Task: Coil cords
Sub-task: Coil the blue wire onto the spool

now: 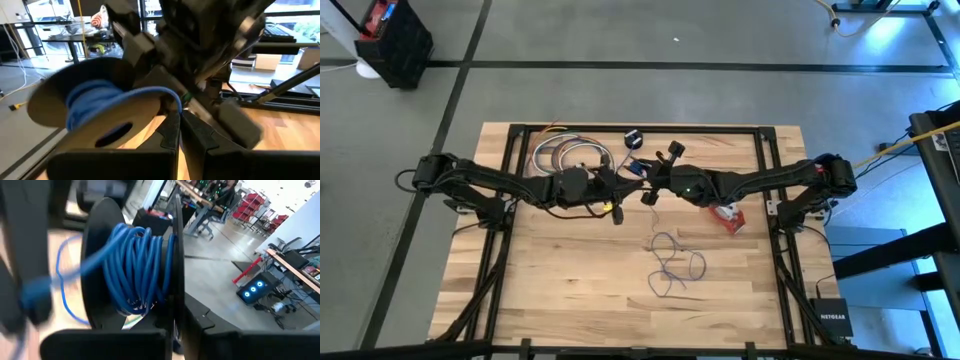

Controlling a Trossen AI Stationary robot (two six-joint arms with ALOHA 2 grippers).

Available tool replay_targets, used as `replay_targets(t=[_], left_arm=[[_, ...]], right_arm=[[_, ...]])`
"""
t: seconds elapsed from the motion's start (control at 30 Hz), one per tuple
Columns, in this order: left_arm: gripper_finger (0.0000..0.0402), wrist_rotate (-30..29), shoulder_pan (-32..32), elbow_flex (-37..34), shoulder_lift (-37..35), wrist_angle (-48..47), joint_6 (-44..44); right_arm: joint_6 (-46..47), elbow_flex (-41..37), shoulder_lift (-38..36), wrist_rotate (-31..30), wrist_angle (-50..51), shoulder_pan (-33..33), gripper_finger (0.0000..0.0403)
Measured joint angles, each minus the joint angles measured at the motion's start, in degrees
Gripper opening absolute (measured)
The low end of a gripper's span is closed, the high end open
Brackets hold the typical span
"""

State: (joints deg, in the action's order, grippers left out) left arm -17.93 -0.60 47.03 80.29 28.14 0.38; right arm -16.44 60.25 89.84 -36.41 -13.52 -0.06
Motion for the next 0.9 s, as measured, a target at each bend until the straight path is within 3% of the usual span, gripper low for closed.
replay_targets(t=[0.3, 0.9], left_arm=[[0.0005, -0.06, 1.11, 0.01, 0.46, -0.26, 0.02], [0.0005, -0.04, 1.46, -0.09, 1.12, -1.55, 1.12]], right_arm=[[0.3, 0.02, -0.46, 3.93, -6.99, 0.03, 0.0019], [0.51, 0.24, -9.94, 8.27, -9.85, 0.1, 0.0019]])
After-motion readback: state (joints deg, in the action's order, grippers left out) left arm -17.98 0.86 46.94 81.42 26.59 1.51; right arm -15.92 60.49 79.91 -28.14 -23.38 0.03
